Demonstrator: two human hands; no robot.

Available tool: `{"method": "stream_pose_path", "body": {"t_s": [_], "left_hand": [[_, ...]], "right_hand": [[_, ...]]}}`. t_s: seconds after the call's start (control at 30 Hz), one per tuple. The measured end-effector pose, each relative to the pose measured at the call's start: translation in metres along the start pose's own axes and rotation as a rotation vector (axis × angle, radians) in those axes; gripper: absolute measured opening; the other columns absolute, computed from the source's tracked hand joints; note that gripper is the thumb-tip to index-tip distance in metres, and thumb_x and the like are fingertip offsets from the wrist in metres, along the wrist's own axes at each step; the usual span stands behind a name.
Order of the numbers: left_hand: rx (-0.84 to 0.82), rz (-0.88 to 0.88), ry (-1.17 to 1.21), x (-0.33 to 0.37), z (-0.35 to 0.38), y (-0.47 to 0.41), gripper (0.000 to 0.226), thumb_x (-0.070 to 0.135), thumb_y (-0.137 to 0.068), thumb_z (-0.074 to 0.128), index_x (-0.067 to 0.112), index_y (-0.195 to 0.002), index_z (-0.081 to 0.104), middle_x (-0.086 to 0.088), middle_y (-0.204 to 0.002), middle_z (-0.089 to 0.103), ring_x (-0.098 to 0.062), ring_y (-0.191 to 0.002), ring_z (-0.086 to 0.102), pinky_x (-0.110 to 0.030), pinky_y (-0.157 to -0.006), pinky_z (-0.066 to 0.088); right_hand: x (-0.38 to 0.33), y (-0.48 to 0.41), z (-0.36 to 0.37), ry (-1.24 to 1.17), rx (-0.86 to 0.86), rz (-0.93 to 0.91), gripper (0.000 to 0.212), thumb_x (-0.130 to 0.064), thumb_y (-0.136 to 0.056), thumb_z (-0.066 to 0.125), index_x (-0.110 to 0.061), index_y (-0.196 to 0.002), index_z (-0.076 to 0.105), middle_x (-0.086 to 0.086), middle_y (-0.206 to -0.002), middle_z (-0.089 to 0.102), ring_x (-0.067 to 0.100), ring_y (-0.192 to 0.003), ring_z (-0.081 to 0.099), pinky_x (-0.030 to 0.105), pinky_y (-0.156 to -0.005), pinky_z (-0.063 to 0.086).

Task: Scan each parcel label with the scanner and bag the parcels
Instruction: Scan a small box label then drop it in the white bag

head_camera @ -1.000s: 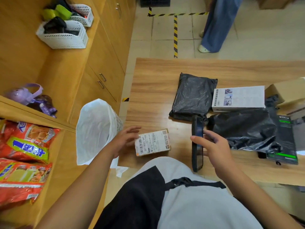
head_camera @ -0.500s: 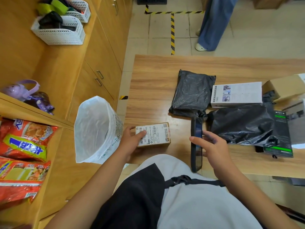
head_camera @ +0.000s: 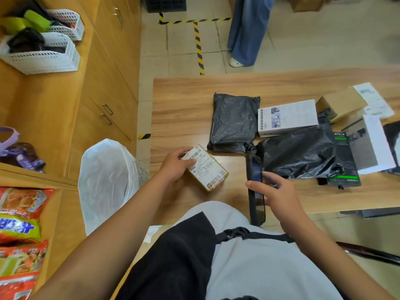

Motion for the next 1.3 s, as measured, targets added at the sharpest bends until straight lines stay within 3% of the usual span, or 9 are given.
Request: {"method": "stream_pose_path", "body": {"t_s": [0.07,0.13,0.23,0.33,0.5,0.6,0.73,0.9,1.3], "left_hand": [[-0.015,0.035,0.005,0.004,0.01,-0.003,0.042,0.001,-0.086,0.072,0.024,-0.12,0.064,0.001,-0.115,0.068,-0.018,-0.1,0.066,-0.027,-0.086,0.055],[-0.029,0.073,0.001,0.005,0.018,-0.006,0.046,0.0,-0.083,0.074,0.021,-0.121,0.063,0.0,-0.114,0.065,-0.014,-0.096,0.063,-0.014,-0.077,0.051],[-0.066,0.092,-0.018,0.001,0.031,-0.011,0.052,0.004,-0.08,0.078,0.02,-0.126,0.06,-0.005,-0.128,0.059,-0.019,-0.113,0.057,-0.027,-0.092,0.049],[-0.089,0.089,-0.009,-0.005,0.042,-0.015,0.051,0.007,-0.078,0.081,0.026,-0.12,0.06,-0.005,-0.132,0.057,-0.02,-0.116,0.058,-0.036,-0.097,0.051],[-0.033,0.068,-0.074,-0.01,0.054,-0.022,0.076,0.015,-0.07,0.086,0.033,-0.134,0.049,-0.005,-0.144,0.036,-0.027,-0.122,0.054,-0.048,-0.1,0.05],[-0.043,0.043,-0.026,-0.014,0.06,-0.023,0.08,0.022,-0.066,0.089,0.035,-0.134,0.047,-0.005,-0.142,0.037,-0.028,-0.121,0.055,-0.05,-0.099,0.051],[-0.087,0.038,0.027,-0.021,0.061,-0.024,0.068,0.025,-0.068,0.088,0.034,-0.124,0.051,-0.007,-0.134,0.053,-0.024,-0.115,0.059,-0.049,-0.096,0.053],[-0.083,0.051,0.073,-0.02,0.061,-0.021,0.064,0.021,-0.071,0.088,0.038,-0.12,0.05,-0.006,-0.133,0.052,-0.021,-0.113,0.06,-0.048,-0.094,0.055],[-0.078,0.034,0.071,-0.021,0.061,-0.024,0.066,0.016,-0.073,0.087,0.039,-0.123,0.048,-0.006,-0.134,0.052,-0.021,-0.113,0.059,-0.047,-0.096,0.054]], "right_hand": [[-0.003,0.003,-0.001,0.082,-0.005,-0.019,0.066,-0.042,-0.073,0.088,-0.027,-0.133,0.064,-0.002,-0.123,0.063,0.012,-0.1,0.063,0.027,-0.07,0.053],[-0.01,0.006,-0.001,0.174,-0.023,-0.014,0.043,-0.05,-0.065,0.088,-0.048,-0.105,0.073,-0.013,-0.108,0.068,0.005,-0.08,0.069,0.013,-0.052,0.048],[-0.027,0.008,-0.001,0.379,-0.062,-0.037,0.034,-0.07,-0.046,0.08,-0.077,-0.073,0.06,-0.031,-0.072,0.067,-0.01,-0.066,0.067,0.017,-0.043,0.049],[-0.038,0.004,-0.007,0.641,-0.111,-0.023,0.044,-0.075,-0.042,0.079,-0.051,-0.076,0.067,-0.023,-0.069,0.062,0.005,-0.056,0.071,0.032,-0.048,0.059],[-0.057,-0.002,-0.002,1.05,-0.259,0.012,0.071,-0.075,-0.046,0.072,-0.022,-0.093,0.067,-0.008,-0.073,0.073,0.009,-0.046,0.069,0.026,-0.051,0.046],[-0.064,-0.001,0.0,1.163,-0.294,0.02,0.068,-0.073,-0.049,0.072,-0.021,-0.091,0.068,-0.007,-0.053,0.07,0.006,-0.039,0.064,0.03,-0.061,0.057],[-0.072,0.002,0.002,1.282,-0.282,-0.027,0.068,-0.071,-0.059,0.077,-0.018,-0.101,0.07,-0.003,-0.059,0.071,0.01,-0.045,0.065,0.036,-0.073,0.063],[-0.07,0.002,0.0,1.317,-0.301,0.009,0.056,-0.07,-0.061,0.075,-0.019,-0.081,0.064,-0.008,-0.048,0.068,0.01,-0.042,0.065,0.028,-0.06,0.053],[-0.067,-0.002,-0.001,1.365,-0.287,-0.04,0.051,-0.067,-0.06,0.076,-0.021,-0.077,0.064,-0.004,-0.054,0.07,0.013,-0.05,0.064,0.029,-0.061,0.055]]}}
Point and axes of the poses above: each hand's wrist, its own y-axis away from the middle knuckle, its own z-axis out of the palm, x = y × z, the point moved 7 cm from there along -y, towards the middle knuckle
